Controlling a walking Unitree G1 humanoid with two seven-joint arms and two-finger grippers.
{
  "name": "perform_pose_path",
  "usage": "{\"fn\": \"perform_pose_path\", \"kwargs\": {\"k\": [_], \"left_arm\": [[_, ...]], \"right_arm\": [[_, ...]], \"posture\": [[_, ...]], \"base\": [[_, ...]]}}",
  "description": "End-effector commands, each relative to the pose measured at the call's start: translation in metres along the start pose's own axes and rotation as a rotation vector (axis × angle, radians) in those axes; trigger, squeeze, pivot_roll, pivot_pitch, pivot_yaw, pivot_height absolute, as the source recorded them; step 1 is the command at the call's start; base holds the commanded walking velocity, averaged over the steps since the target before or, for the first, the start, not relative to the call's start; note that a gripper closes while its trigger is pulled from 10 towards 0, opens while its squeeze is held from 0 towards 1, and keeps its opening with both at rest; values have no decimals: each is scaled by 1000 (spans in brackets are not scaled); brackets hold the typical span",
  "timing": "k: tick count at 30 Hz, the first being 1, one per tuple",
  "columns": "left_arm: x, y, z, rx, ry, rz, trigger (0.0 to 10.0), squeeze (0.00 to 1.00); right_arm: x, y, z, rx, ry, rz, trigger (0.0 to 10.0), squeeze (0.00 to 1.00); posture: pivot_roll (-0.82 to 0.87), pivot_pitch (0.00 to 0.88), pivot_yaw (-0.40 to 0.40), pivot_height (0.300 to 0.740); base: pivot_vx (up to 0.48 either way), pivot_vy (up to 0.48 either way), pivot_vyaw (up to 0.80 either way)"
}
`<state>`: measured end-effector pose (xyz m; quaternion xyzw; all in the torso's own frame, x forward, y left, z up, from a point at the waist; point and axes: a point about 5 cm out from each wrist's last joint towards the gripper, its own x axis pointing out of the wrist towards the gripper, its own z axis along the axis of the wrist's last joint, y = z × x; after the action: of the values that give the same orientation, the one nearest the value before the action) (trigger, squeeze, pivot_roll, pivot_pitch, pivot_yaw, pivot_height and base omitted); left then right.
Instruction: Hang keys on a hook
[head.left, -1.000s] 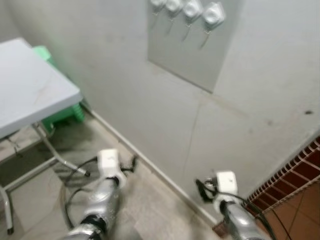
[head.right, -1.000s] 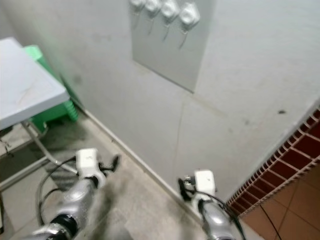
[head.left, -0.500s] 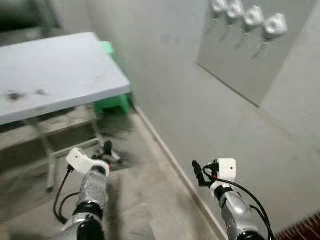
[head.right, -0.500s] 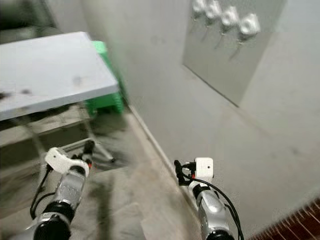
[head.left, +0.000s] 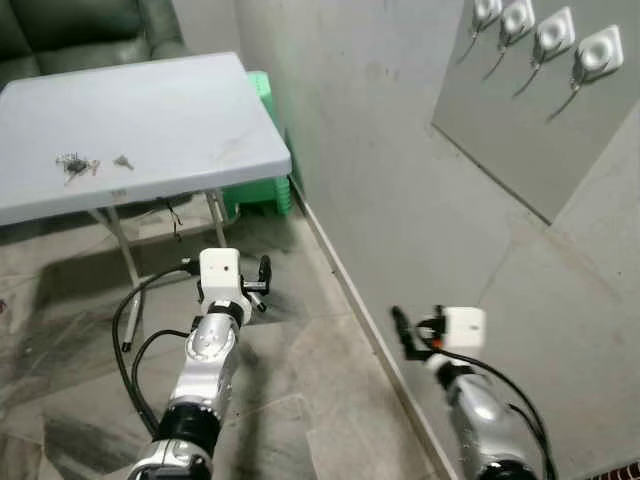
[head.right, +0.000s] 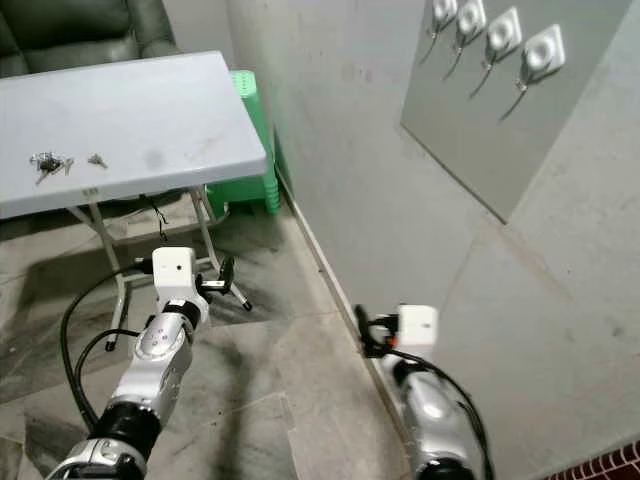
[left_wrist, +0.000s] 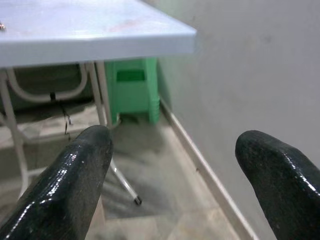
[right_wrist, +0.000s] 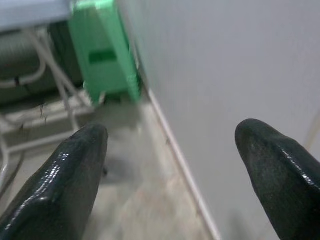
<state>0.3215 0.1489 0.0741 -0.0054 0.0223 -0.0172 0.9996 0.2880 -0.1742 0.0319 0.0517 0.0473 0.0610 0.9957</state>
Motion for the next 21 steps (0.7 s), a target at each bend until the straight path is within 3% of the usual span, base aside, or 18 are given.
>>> {"fn": "perform_pose_path", "kwargs": {"k": [1,4,8,9,10,15,19,21], "left_arm": [[-4,-3,16,77,-99,-84,10000,0],[-17,-5,27,-13,-133,-176,10000,0],[-24,-1,38,-89,-156,-156,10000,0],[-25,3,42,-200,-169,-159,10000,0],[-24,6,40,-223,-150,-151,10000,0],[-19,18,47,-204,-151,-135,10000,0],[-17,17,56,-184,-143,-170,10000,0],[-16,19,58,-225,-136,-125,10000,0]], "right_arm": [[5,7,13,-20,-54,26,10000,0],[2,6,25,-55,-110,26,10000,0],[-2,9,36,-87,-157,35,10000,0],[-3,14,40,-82,-174,54,10000,0],[-3,17,41,-85,-176,70,10000,0],[-2,25,49,-77,-171,121,10000,0],[2,27,62,-126,-187,158,10000,0],[3,26,70,-129,-198,145,10000,0]], "posture": [[-75,0,-13,740],[-73,0,-14,740],[-67,0,-19,740],[-61,0,-24,740],[-55,0,-28,740],[-51,0,-32,740],[-59,0,-23,740],[-65,0,-16,740]], "base": [[0,0,0],[0,0,0],[0,0,0],[0,0,0],[0,0,0],[0,0,440],[0,0,800],[0,0,800]]}}
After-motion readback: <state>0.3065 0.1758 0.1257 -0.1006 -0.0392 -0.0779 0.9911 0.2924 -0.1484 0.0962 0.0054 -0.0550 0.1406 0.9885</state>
